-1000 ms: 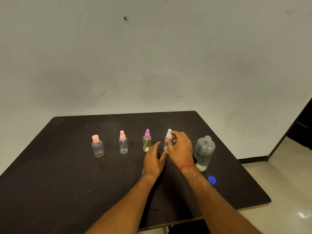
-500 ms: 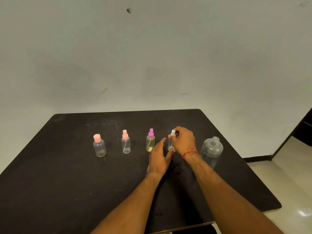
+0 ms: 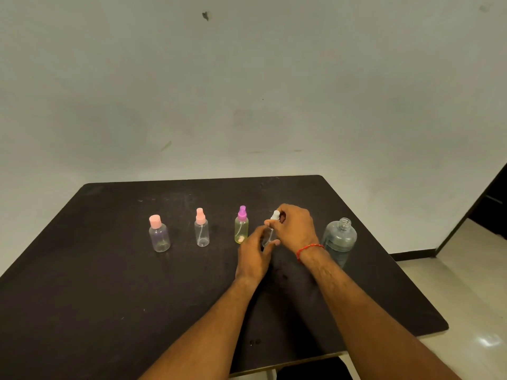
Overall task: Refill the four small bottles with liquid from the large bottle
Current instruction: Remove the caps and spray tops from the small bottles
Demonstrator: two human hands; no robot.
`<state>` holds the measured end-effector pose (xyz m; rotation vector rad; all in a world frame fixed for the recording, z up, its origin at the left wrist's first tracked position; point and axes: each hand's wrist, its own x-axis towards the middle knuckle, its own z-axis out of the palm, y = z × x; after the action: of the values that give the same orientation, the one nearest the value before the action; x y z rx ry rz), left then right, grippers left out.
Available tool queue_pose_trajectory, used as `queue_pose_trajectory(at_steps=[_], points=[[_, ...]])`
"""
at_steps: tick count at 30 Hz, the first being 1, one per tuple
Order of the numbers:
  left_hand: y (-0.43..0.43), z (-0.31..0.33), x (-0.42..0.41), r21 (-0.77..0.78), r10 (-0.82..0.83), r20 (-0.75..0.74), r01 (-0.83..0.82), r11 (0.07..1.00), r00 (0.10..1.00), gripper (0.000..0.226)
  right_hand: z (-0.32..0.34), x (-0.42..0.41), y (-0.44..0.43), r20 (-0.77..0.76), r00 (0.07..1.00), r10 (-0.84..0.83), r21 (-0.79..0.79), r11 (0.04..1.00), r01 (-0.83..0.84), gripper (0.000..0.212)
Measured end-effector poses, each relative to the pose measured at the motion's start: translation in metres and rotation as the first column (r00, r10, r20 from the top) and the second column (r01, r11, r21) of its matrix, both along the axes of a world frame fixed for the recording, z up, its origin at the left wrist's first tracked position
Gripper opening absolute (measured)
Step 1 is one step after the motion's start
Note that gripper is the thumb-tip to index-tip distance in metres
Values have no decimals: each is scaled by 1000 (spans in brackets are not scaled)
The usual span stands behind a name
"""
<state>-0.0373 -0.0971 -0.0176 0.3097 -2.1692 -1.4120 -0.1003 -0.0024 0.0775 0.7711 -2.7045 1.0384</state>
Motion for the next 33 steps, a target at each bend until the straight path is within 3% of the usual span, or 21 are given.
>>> queue_pose_trajectory(at_steps=[8, 27, 33], points=[[0, 2, 3, -14, 1, 1, -1, 1000, 1000, 20, 0, -1, 3, -95, 990, 101, 103, 990, -91, 9], [0, 1, 4, 46, -79, -34, 81, 996, 996, 41, 16, -7, 12, -139, 930, 340, 263, 918, -296, 8], [0, -2, 1, 40, -58, -43, 59, 997, 997, 26, 16, -6, 13, -106, 970, 217, 200, 960, -193, 17]])
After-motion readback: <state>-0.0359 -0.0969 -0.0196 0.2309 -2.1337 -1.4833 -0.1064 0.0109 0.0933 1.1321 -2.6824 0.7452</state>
